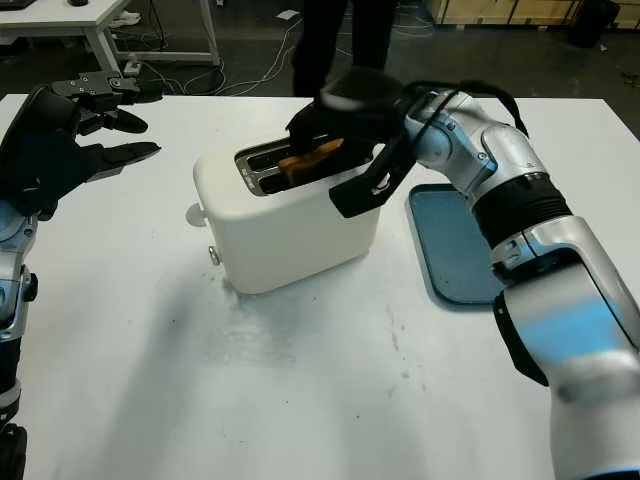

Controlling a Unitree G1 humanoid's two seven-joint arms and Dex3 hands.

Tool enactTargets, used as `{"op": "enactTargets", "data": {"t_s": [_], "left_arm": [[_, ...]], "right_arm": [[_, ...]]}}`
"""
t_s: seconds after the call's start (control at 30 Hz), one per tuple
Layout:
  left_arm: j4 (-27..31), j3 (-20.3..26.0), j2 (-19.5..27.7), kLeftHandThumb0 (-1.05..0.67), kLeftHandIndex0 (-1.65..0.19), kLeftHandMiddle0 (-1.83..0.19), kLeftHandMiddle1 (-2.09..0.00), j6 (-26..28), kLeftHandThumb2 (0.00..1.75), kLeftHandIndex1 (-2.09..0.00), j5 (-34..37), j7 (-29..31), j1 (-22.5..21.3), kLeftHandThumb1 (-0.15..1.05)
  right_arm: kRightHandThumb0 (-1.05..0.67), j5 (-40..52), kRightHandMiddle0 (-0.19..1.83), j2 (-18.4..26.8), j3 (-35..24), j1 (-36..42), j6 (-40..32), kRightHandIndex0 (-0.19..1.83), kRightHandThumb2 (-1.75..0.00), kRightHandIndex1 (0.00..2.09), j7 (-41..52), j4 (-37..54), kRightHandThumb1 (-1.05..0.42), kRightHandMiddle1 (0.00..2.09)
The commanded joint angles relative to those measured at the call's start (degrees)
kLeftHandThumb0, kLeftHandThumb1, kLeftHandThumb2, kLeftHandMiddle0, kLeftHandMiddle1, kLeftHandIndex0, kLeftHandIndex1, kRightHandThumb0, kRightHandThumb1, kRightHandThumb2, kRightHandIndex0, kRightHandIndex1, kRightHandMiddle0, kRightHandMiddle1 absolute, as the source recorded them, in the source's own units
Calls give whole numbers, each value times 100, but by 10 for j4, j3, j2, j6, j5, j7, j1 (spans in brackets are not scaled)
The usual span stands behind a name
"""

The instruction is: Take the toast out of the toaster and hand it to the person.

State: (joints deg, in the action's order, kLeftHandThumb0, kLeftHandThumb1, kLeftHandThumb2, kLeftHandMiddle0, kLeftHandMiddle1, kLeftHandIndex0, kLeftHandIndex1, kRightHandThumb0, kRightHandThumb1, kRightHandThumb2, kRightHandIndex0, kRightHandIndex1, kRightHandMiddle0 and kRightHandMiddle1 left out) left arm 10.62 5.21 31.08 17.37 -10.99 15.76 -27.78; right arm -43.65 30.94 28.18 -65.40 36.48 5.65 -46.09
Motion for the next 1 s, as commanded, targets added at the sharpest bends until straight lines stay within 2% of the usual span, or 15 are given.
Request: {"op": "enactTargets", "data": {"t_s": [0.0, 0.13, 0.27, 0.4, 0.57, 0.77, 0.97], "left_arm": [[2, 1, -2, -11, -59, -36, -95, -5, 1, -26, 0, -5, 3, 91], [1, 2, 0, -12, -59, -35, -95, -5, 1, -26, 2, -1, 3, 92], [-2, 3, -2, -14, -58, -35, -95, -5, 1, -26, 4, -2, 2, 91], [2, 2, -5, -14, -57, -34, -95, 7, 1, -27, 2, -4, 1, 91], [-3, 2, -5, -12, -58, -35, -96, -7, 0, -28, 2, -4, 3, 91], [1, 2, -4, -12, -57, -34, -97, -2, 1, -28, 4, -1, 3, 92], [-3, 1, -3, -13, -57, -35, -97, -6, 0, -30, 1, -2, 2, 91]], "right_arm": [[-49, -34, 77, 4, 11, 5, 5, 105, -21, 175, -61, -5, -92, 174], [-52, -45, 78, 2, 7, -4, 17, 107, -33, 175, -134, -32, -92, 175], [-48, -39, 76, 1, -2, -24, 7, 106, -40, 175, -147, -53, -92, 175], [-45, -43, 73, 3, -8, -45, -11, 101, -41, 175, -167, -75, -92, 175], [-47, -22, 74, -4, -27, -67, -6, 101, -38, 175, -188, -126, -92, 175], [-42, 60, 70, -16, -76, -83, 28, 97, -39, 175, -124, -172, -92, 175], [-40, 130, 68, -23, -115, -89, 31, 95, -36, 175, -71, -178, -92, 175]]}}
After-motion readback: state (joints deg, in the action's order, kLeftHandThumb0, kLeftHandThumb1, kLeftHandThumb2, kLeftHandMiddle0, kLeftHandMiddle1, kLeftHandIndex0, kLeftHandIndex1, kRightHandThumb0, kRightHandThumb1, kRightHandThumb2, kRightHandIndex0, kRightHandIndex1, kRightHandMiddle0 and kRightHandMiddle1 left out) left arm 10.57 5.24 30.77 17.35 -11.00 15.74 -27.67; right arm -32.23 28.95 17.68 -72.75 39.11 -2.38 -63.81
